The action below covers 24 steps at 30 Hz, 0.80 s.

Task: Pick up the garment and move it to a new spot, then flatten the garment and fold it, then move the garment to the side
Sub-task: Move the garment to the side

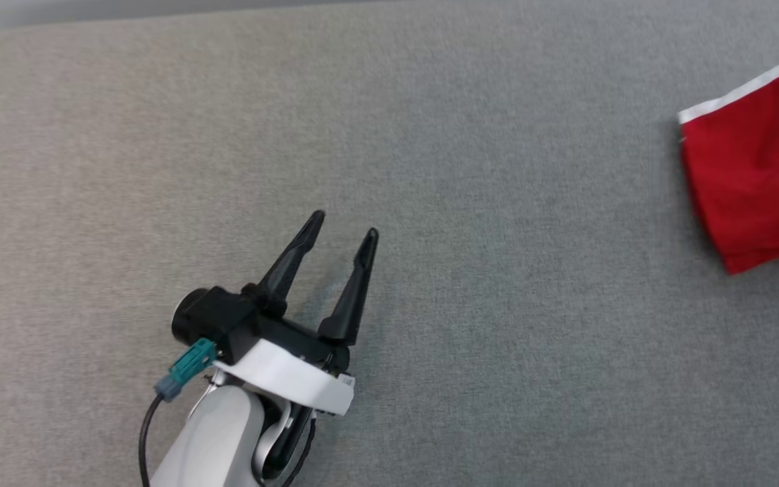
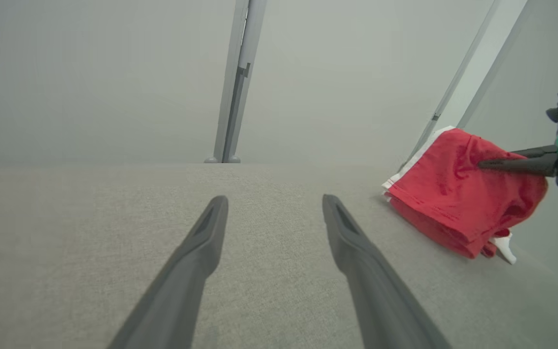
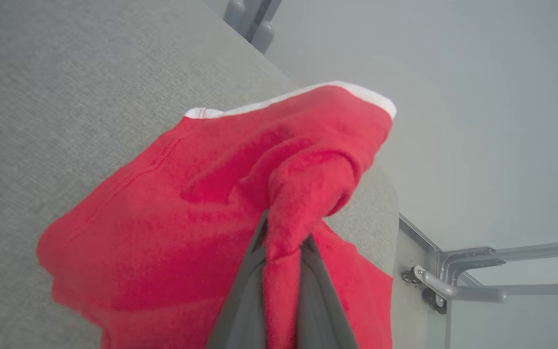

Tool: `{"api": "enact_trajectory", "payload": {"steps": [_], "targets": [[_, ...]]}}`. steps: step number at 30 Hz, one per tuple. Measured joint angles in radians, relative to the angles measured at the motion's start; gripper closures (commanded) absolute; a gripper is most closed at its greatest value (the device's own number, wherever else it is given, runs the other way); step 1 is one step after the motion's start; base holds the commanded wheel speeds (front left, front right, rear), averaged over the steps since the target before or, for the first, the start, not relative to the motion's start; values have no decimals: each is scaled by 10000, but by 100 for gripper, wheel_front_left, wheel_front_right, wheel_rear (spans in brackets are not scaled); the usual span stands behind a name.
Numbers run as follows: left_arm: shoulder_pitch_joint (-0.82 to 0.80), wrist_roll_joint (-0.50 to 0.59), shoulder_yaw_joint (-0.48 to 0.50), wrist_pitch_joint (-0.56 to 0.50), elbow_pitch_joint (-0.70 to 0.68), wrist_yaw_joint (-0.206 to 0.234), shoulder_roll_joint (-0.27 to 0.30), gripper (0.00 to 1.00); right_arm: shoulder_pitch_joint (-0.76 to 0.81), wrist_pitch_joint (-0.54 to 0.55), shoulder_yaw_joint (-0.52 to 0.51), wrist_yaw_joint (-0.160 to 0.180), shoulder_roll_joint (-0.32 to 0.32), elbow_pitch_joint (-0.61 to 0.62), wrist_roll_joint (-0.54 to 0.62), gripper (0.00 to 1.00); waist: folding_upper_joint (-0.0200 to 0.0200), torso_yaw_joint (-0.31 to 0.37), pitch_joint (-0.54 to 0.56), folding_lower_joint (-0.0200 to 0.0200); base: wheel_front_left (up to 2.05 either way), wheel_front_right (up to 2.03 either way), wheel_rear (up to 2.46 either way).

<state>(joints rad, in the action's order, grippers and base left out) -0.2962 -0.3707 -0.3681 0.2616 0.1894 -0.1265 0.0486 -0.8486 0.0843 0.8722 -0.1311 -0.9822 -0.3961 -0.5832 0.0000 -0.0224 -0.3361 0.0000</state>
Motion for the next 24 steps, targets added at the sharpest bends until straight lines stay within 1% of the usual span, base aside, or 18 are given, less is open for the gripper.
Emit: {"api": "enact_trajectory", "payload": {"steps": [2,6,12,17,24], "targets": [[-240,58,-232,0,88,-2,-2,0,-134,36,-35,0,-307,59,169,100,0,128,-302,0,0,0,0],[-662,109,-456,0,138,-17,-6,0,-401,134,-196,-2,-675,251,332,100,0,333,-933,0,0,0,0],[-1221,150,-798,0,209,-19,-2,0,-649,376,-523,0,-1549,232,472,100,0,455,-1822,0,0,0,0],[-1485,128,-974,4,236,-21,-6,0,-691,600,-798,0,-2192,71,575,100,0,337,-2301,0,0,0,0],[-1635,12,-1037,31,203,-35,-44,0,-556,915,-989,-2,-2591,-362,725,100,0,16,-2550,0,0,0,0]]}}
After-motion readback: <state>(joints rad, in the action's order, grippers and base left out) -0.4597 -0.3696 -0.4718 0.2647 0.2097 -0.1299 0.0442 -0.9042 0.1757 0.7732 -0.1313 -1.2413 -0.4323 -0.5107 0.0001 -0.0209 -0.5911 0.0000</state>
